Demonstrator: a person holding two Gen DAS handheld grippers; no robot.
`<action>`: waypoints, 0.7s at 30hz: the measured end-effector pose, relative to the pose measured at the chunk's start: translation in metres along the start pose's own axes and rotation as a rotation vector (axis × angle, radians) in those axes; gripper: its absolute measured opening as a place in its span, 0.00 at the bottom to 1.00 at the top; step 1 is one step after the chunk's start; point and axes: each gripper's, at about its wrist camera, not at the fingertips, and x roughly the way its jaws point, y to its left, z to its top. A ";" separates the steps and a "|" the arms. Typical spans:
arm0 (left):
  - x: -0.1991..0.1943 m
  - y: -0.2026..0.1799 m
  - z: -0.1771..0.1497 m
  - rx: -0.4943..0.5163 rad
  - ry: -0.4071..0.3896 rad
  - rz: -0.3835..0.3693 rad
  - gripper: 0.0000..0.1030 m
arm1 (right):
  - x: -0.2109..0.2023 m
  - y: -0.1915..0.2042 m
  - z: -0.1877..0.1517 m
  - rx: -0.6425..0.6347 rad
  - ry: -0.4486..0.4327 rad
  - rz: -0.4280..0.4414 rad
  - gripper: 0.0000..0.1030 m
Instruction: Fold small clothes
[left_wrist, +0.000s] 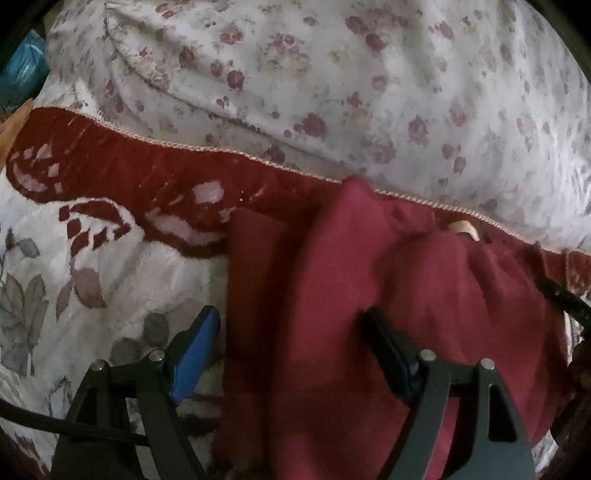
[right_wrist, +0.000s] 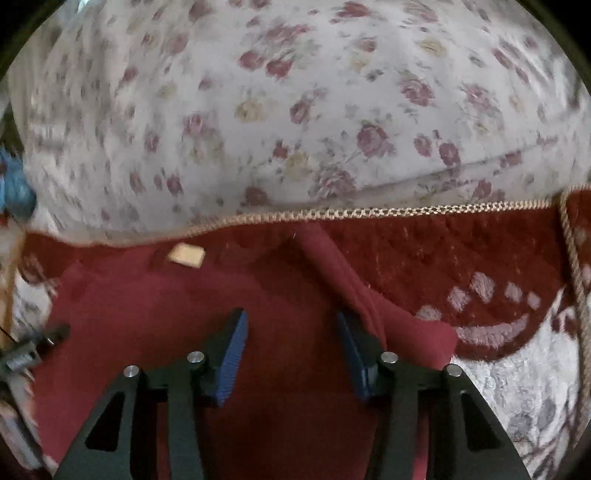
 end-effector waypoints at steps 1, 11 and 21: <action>-0.005 0.001 -0.001 0.007 -0.009 0.000 0.77 | -0.007 -0.002 0.000 0.012 -0.011 0.017 0.53; -0.072 0.014 -0.041 0.000 -0.033 -0.142 0.78 | -0.105 -0.011 -0.076 -0.082 -0.034 0.063 0.54; -0.072 0.026 -0.095 -0.016 0.055 -0.213 0.81 | -0.095 -0.005 -0.123 -0.104 0.018 0.064 0.44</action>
